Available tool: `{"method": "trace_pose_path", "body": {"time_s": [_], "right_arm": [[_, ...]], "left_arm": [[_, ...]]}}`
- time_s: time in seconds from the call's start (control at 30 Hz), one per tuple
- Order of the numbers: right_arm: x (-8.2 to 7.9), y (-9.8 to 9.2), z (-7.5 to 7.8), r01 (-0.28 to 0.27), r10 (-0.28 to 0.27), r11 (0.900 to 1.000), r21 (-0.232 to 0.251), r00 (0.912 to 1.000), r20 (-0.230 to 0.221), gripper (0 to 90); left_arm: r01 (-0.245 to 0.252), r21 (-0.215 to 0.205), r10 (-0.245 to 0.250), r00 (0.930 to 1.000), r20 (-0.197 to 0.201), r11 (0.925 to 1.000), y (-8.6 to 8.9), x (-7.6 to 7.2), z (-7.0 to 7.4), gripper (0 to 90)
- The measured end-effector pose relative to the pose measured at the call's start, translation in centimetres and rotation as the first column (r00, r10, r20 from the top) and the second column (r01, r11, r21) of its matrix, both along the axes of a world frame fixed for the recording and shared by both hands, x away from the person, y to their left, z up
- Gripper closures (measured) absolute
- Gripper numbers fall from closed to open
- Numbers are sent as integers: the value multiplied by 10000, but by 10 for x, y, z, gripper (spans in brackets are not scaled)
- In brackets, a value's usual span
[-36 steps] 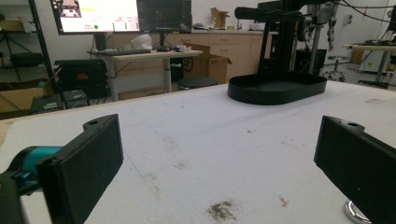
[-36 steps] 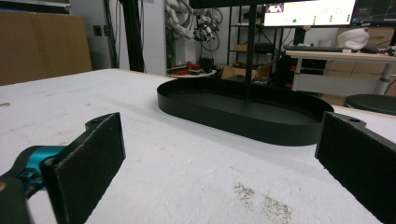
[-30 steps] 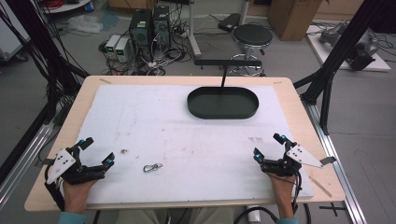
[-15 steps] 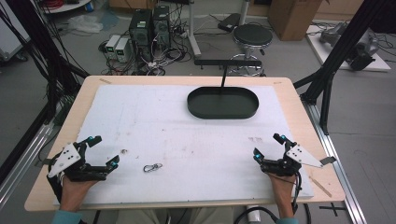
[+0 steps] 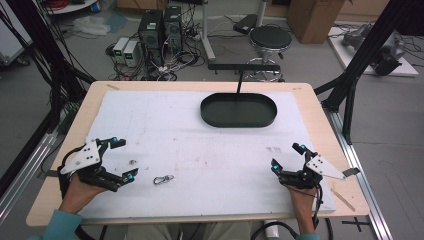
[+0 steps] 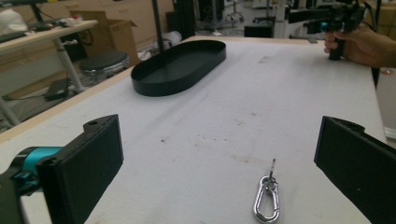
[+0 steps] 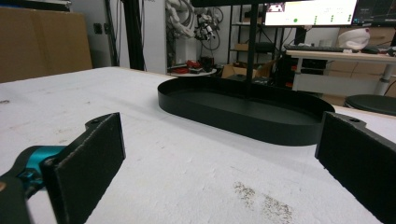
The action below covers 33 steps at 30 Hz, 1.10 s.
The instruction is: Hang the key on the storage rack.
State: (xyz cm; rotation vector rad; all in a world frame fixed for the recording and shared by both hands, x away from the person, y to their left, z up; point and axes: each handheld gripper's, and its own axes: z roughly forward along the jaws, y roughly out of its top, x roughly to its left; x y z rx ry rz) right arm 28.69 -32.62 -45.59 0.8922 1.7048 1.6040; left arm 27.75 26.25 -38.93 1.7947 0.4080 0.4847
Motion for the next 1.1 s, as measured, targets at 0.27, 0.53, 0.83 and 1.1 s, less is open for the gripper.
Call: {"method": "trace_pose_path", "body": {"time_s": [0.27, 0.53, 0.83, 1.1], "right_arm": [[0, 0, 0, 11, -11, 10000, -13, 10000, 43, 7], [0, 0, 0, 3, -3, 10000, -19, 10000, 19, 7], [0, 1, 0, 4, -3, 10000, -82, 10000, 38, 7], [0, 1, 0, 11, -10, 10000, -35, 9999, 104, 7]], "left_arm": [[434, 1029, -395, 9984, -403, 9937, -15, 10, 3, 17], [1088, 1835, -914, 9907, -1011, 9770, -33, 19, 2, 27], [1876, 3033, -1396, 9750, -1730, 9342, -55, 28, -2, 27], [2395, 3781, -1662, 9620, -2165, 8943, -72, 32, -6, 145]]}}
